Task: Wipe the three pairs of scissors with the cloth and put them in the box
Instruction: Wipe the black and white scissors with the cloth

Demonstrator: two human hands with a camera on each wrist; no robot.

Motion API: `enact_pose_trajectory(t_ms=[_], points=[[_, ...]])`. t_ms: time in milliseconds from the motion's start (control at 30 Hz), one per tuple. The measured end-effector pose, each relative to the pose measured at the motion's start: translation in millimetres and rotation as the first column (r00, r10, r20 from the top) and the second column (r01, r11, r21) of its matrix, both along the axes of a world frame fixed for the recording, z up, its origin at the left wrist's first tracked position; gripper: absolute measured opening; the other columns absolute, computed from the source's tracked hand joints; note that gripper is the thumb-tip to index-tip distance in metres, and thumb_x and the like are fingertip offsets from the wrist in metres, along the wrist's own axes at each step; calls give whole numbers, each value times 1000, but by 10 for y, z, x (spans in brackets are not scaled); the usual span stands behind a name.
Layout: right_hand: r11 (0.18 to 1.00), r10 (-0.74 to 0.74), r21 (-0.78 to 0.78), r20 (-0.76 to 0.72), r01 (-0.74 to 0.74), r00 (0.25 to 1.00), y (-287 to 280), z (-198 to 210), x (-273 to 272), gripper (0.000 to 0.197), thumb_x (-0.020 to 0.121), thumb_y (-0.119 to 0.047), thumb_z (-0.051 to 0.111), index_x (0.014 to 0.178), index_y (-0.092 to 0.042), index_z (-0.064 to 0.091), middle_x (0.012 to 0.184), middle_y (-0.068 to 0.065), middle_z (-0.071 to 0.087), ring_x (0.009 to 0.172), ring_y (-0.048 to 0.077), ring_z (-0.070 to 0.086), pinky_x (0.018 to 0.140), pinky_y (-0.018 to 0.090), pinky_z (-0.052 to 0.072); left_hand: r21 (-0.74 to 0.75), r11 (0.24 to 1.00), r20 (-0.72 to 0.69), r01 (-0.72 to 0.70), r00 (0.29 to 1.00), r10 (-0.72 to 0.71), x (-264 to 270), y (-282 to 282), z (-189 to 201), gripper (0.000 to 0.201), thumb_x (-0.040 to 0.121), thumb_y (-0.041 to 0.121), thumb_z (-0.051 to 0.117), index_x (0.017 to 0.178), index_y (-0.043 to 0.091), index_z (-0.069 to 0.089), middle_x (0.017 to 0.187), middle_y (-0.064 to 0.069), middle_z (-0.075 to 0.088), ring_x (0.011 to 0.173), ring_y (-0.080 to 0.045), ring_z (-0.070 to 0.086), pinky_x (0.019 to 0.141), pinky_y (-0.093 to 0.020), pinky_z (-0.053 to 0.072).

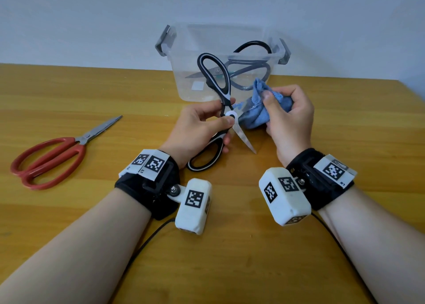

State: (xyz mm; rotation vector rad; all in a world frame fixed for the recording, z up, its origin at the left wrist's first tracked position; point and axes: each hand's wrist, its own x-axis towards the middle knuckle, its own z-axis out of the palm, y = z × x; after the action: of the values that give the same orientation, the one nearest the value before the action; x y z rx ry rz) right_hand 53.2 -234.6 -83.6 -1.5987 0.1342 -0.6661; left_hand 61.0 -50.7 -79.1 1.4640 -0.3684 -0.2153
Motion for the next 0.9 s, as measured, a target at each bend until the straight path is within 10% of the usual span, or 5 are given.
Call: enact_pose_trajectory(t_ms=[133,500,667,800,900], points=[[976,213,-44,-12,-213,977,59,34,-52,13,90,-20,74,101,-26,72,80,-4,67,59,13,58,46,27,43,12,999,20,-43,999,43,45,20,-40,30,97,0,65,115,-21,55,86,-7,61,60,-29,56,58,-39,56],[918,262,-296,-45,-263,964,52,-5,-53,18,84,-22,82,79,-29,67,79,-16,69,78,1,65,71,18,50,30,999,57,38,998,-40,9,35,-1,5,98,-2,63,95,-6,63,80,-14,53,58,-28,56,57,-37,56],[975,116,-188,-10,-116,993,38,-17,-24,20,85,-22,78,76,-25,60,81,-5,68,76,8,63,67,27,53,9,999,35,43,998,-43,-12,21,9,35,98,-4,61,133,2,63,84,-14,53,58,-27,55,58,-37,56],[997,74,31,14,-75,997,-13,9,-5,8,86,-26,75,92,-29,71,81,-11,68,69,6,60,56,20,46,22,999,19,-24,1000,23,2,15,5,31,97,-3,62,128,-8,61,88,-13,57,58,-27,55,58,-39,56],[949,250,-189,-33,-252,968,49,10,-67,18,89,-20,76,101,-33,74,91,-18,72,86,2,69,70,17,53,42,999,39,-29,999,27,16,27,-5,27,98,-1,62,118,-18,56,89,-17,56,58,-25,57,57,-39,57]])
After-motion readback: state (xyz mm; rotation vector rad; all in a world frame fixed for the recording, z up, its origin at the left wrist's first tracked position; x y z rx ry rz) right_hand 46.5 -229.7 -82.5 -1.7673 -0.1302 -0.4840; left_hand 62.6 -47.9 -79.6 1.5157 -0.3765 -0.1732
